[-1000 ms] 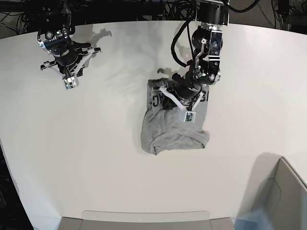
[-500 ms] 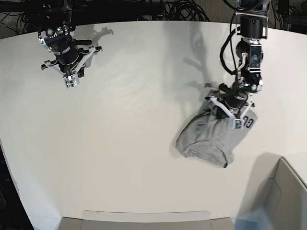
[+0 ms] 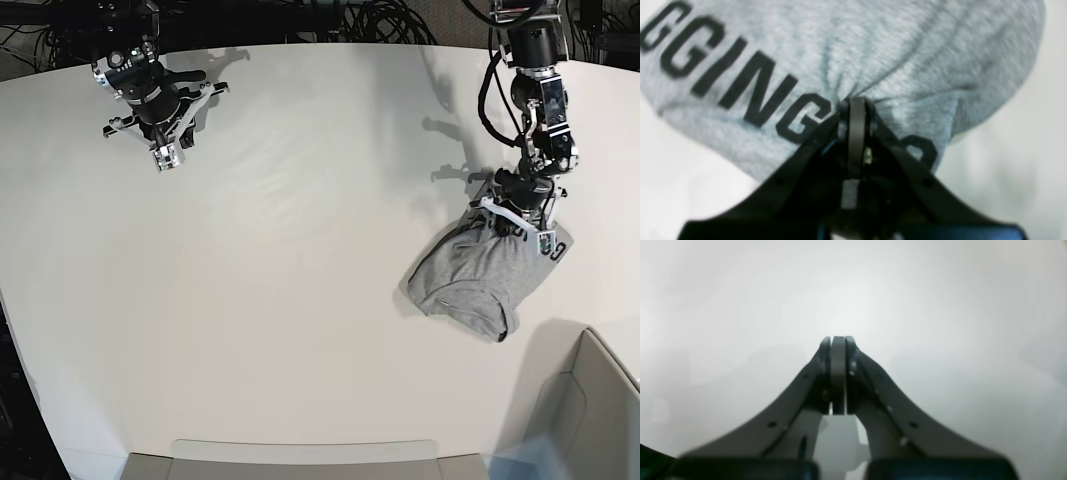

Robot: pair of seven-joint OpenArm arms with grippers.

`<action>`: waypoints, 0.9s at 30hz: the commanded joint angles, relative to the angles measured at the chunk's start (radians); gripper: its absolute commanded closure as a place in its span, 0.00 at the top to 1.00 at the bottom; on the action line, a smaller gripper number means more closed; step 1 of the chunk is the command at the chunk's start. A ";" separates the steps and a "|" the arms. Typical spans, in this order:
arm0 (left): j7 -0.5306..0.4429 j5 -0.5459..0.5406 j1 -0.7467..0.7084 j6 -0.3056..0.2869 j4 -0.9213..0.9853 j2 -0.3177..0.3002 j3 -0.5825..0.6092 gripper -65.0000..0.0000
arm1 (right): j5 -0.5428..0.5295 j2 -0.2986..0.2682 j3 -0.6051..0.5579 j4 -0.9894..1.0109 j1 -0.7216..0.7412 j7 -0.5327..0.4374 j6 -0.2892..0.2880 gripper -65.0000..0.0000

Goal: Fold the T-shirt properly

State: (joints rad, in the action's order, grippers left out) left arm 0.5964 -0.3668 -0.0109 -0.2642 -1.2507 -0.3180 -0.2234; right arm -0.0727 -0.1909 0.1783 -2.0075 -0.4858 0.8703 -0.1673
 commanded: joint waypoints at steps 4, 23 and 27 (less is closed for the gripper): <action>0.089 0.048 -0.054 0.039 -0.099 0.010 -0.011 0.00 | 0.000 -0.005 -0.001 -0.022 -0.017 -0.029 0.001 0.00; 0.090 0.050 -0.636 0.047 -0.792 0.109 -0.066 0.00 | 0.001 -0.141 -0.158 -0.065 -0.423 -0.121 0.004 0.00; 0.090 0.050 -0.802 0.047 -0.792 0.144 -0.149 0.00 | 0.001 -0.183 -0.162 -0.063 -0.583 -0.121 0.005 0.00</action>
State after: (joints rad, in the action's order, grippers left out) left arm 0.7067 -0.3149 -0.8021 -0.2161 -2.0258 -0.1673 -0.3660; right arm -0.0723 -0.3683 0.0147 -2.0544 -1.0557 0.7582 -0.1596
